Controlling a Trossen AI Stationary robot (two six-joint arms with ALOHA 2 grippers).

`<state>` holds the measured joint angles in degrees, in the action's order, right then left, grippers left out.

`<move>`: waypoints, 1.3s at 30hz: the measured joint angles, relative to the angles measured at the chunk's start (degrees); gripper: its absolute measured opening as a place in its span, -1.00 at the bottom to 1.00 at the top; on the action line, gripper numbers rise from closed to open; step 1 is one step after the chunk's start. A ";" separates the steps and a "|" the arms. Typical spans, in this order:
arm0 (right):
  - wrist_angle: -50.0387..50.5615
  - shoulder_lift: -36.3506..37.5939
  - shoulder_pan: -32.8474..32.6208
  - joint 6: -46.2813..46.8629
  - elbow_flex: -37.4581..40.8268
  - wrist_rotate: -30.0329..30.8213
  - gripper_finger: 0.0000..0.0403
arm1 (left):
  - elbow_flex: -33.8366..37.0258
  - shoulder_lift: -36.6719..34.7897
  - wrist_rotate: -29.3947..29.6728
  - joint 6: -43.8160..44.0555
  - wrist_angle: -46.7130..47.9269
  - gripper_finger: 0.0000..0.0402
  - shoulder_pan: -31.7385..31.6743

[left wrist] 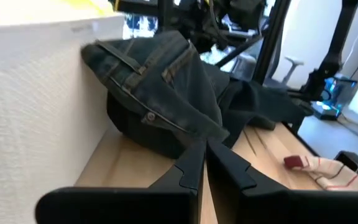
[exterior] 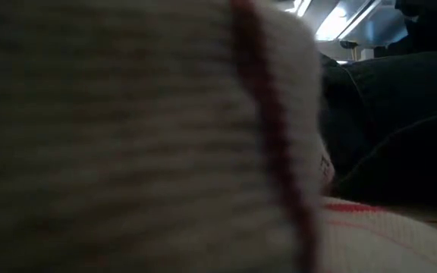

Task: Sort clothes
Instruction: Put the blue pants into the white laundry organizer

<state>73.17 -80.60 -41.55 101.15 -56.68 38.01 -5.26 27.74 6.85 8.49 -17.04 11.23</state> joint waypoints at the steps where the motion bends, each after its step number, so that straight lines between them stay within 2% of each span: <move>1: 0.12 0.64 0.28 -0.42 0.31 1.10 0.28 | 0.00 1.48 0.01 0.00 -0.99 -0.94 0.09; 4: -3.13 1.84 2.11 -1.92 2.46 1.99 0.28 | 0.00 5.89 0.02 -0.17 -4.14 -0.94 0.16; 6: -10.34 2.36 3.82 -5.45 5.02 1.84 0.28 | 0.00 8.47 0.02 -0.17 -5.20 -0.94 0.16; 8: -21.69 2.24 5.66 -11.66 8.28 0.86 0.28 | 0.00 10.49 0.04 -0.17 -6.01 -0.94 0.15; 14: -65.42 -2.74 11.32 -34.00 16.75 -1.71 0.28 | 0.00 13.71 0.02 -1.22 -6.37 -0.94 0.14; 17: -79.24 -8.05 14.31 -41.16 16.48 -4.58 0.28 | 0.00 14.57 0.02 -1.52 -6.16 -0.94 0.14; 21: -90.37 -16.72 18.19 -50.43 11.57 -9.72 0.28 | 0.00 15.41 -0.04 -2.27 -5.99 -0.94 0.14; 24: -91.45 -20.99 20.42 -56.59 5.79 -12.80 0.28 | 0.00 15.91 -0.05 -2.13 -5.73 -0.94 0.14; 27: -88.22 -21.56 21.93 -61.29 -0.06 -18.18 0.28 | 0.02 15.99 -0.02 -2.10 -5.40 -0.94 0.14; 30: -79.95 -19.50 22.69 -64.15 -6.01 -25.20 0.28 | 0.00 15.88 -0.02 -2.10 -4.77 -0.94 0.14; 33: -70.19 -17.15 22.06 -64.09 -12.32 -28.87 0.28 | 0.02 15.88 0.02 -2.10 -4.37 -0.94 0.14; 39: -54.76 -15.21 16.34 -60.01 -22.58 -30.00 0.28 | 0.02 15.88 0.00 -1.01 -4.08 -0.94 0.14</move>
<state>18.41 -95.81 -25.22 41.14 -79.25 8.01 -5.24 43.62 6.85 7.49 -21.12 11.38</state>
